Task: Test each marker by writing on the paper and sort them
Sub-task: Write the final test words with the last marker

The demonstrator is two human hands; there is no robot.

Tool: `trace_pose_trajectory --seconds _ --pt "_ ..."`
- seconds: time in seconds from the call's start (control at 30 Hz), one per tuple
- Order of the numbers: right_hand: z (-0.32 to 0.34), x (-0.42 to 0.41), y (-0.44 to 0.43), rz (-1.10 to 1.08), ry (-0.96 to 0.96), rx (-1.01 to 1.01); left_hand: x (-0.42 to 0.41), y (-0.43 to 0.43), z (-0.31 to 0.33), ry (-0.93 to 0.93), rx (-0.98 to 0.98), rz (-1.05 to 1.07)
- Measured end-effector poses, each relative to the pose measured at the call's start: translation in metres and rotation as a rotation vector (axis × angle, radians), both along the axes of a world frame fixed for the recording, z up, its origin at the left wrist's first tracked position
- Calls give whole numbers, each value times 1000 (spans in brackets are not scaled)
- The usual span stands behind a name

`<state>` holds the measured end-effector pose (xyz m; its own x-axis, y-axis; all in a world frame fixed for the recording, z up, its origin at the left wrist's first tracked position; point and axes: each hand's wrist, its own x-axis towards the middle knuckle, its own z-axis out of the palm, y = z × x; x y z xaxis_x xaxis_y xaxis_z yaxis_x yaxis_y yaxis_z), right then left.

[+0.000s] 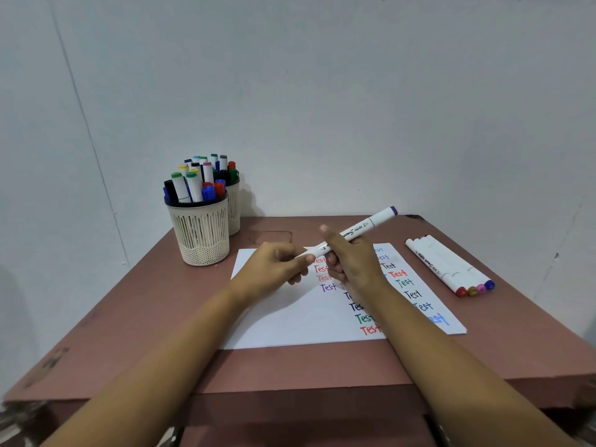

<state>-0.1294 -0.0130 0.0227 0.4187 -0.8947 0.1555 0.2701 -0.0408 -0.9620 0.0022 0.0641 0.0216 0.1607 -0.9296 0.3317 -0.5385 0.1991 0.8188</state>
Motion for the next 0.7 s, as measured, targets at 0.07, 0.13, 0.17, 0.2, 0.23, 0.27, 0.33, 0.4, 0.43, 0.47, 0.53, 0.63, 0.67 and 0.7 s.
trace_pose_trajectory --seconds 0.07,0.13,0.17,0.2,0.23,0.27,0.33,0.4,0.43,0.47,0.53,0.63,0.67,0.7 --pt "0 2 1 -17 -52 21 -2 -1 -1 57 17 -26" --pt "-1 5 2 -37 -93 34 -2 -3 -3 98 16 -63" --pt "-1 5 2 -44 -103 35 -1 -4 -4 107 13 -75" --pt "-2 6 1 -49 -107 31 -1 -5 -4 114 15 -84" --pt "-2 6 1 -50 -107 28 -1 -6 -4 117 17 -86" --pt "-2 7 0 -45 -102 33 -3 -6 -4 130 17 -80" --pt "-1 8 -2 -21 -81 47 -5 -9 -3 224 -5 -35" --pt "2 7 -3 -2 -22 25 -7 -10 -2 397 -30 7" --pt "4 6 -3 3 10 11 -7 -10 -1 480 -33 17" --pt "6 5 -2 6 30 10 -7 -9 0 562 -38 19" --pt "8 2 -3 -7 -9 69 -4 -9 4 737 -72 25" --pt "10 -5 -10 -142 -97 169 4 -8 15 969 -169 49" --pt "10 -7 -13 -215 -82 166 9 -7 20 999 -214 58" --pt "9 -9 -16 -300 -19 136 13 -6 24 1000 -257 68"
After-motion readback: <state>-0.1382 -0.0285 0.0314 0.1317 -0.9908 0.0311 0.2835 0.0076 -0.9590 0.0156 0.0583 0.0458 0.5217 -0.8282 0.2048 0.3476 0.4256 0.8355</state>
